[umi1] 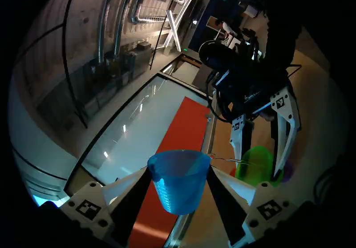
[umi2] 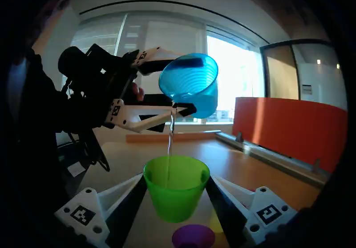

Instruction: Pour water

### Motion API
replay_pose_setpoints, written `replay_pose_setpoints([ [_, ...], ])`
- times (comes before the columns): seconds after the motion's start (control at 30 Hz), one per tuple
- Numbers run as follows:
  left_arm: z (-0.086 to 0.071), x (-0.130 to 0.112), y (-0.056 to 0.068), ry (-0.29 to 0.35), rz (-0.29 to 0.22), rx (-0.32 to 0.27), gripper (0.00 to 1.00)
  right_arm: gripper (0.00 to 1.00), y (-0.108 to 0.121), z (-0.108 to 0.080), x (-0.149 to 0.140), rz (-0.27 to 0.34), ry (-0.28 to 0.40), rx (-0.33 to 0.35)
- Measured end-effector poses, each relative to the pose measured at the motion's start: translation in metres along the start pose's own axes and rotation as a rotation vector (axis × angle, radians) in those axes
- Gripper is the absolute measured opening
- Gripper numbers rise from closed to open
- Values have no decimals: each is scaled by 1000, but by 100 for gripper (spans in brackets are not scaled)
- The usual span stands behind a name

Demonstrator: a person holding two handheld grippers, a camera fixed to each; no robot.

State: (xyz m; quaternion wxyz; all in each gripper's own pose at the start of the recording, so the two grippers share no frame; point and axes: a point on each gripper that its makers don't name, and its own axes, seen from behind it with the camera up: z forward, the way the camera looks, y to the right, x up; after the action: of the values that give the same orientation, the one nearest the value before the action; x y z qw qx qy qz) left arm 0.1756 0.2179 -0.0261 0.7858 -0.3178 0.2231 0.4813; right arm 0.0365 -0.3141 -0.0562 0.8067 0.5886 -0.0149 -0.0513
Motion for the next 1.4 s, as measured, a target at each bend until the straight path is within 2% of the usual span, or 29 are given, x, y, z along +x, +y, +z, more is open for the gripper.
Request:
replay_pose_setpoints([
  [1.0, -2, 4, -1, 12, 33, 2, 85, 90, 1, -1, 1, -4, 3, -5],
  [1.4, -2, 4, 2, 12, 51, 0, 85, 90, 2, -2, 1, -6, 2, -7],
])
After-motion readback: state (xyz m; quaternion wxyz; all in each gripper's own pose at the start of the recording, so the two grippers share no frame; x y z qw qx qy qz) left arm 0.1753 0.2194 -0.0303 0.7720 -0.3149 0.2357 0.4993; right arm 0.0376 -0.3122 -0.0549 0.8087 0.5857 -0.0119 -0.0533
